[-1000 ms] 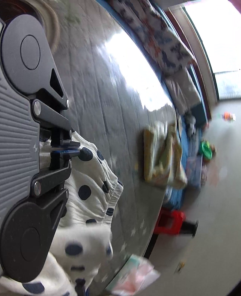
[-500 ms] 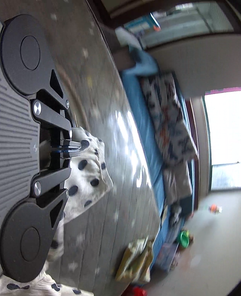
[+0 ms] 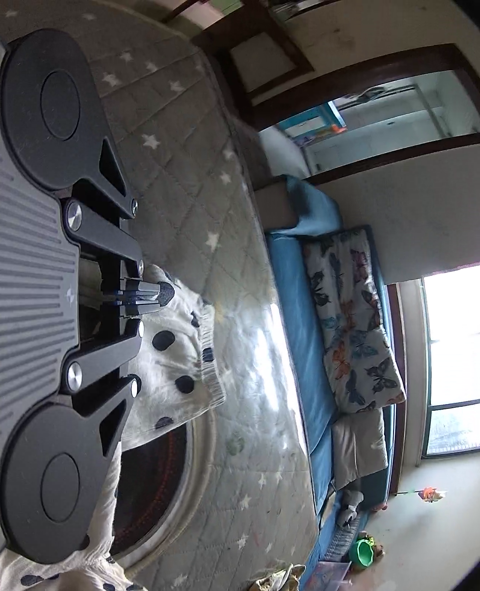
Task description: Fold clothes
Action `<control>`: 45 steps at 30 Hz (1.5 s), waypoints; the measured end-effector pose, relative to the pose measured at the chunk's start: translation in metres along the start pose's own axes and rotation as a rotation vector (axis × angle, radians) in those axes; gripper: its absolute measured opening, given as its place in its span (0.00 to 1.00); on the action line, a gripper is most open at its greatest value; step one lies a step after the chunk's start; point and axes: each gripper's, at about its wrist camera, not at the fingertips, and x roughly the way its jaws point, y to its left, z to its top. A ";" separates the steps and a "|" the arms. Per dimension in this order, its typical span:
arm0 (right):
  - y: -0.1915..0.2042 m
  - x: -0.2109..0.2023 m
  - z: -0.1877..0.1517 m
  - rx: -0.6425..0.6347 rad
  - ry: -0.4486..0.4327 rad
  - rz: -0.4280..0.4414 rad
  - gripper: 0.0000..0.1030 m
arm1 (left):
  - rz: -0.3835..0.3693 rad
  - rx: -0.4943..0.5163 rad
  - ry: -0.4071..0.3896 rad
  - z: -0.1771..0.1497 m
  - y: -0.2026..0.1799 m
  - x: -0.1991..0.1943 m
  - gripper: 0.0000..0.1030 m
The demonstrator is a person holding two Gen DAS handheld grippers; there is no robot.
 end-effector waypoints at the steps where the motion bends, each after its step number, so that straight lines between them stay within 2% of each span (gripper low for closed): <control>1: 0.004 -0.003 -0.003 -0.010 0.001 0.010 0.13 | -0.005 -0.009 0.004 -0.002 0.002 -0.002 0.07; 3: 0.011 -0.009 -0.010 -0.027 0.008 0.033 0.17 | -0.013 -0.007 0.002 -0.008 0.001 -0.009 0.15; 5: 0.016 -0.015 -0.018 -0.039 0.022 0.056 0.17 | -0.021 0.004 -0.010 -0.015 -0.001 -0.021 0.28; 9: 0.027 -0.027 -0.033 -0.030 0.076 0.136 0.17 | -0.103 0.040 -0.031 -0.038 -0.010 -0.063 0.32; 11: 0.036 -0.036 -0.044 -0.041 0.095 0.172 0.18 | -0.142 0.044 -0.022 -0.050 -0.016 -0.079 0.42; 20: 0.061 -0.055 -0.079 -0.041 0.168 0.268 0.20 | -0.289 0.016 0.073 -0.101 -0.041 -0.129 0.46; 29: 0.076 -0.062 -0.092 -0.045 0.173 0.301 0.21 | -0.436 -0.014 0.167 -0.152 -0.064 -0.177 0.46; 33: 0.081 -0.062 -0.095 -0.060 0.180 0.297 0.21 | -0.478 -0.044 0.191 -0.161 -0.064 -0.170 0.44; 34: 0.082 -0.062 -0.095 -0.061 0.179 0.294 0.21 | -0.484 -0.046 0.191 -0.162 -0.065 -0.170 0.40; 35: 0.082 -0.061 -0.096 -0.062 0.179 0.291 0.22 | -0.498 -0.051 0.192 -0.163 -0.066 -0.169 0.28; 38: 0.081 -0.058 -0.096 -0.048 0.177 0.287 0.22 | -0.518 -0.061 0.184 -0.165 -0.067 -0.171 0.14; 41: 0.084 -0.060 -0.095 -0.057 0.173 0.288 0.22 | -0.528 -0.057 0.166 -0.167 -0.063 -0.182 0.09; 45: 0.088 -0.065 -0.095 -0.078 0.170 0.301 0.22 | -0.542 -0.047 0.141 -0.169 -0.055 -0.201 0.08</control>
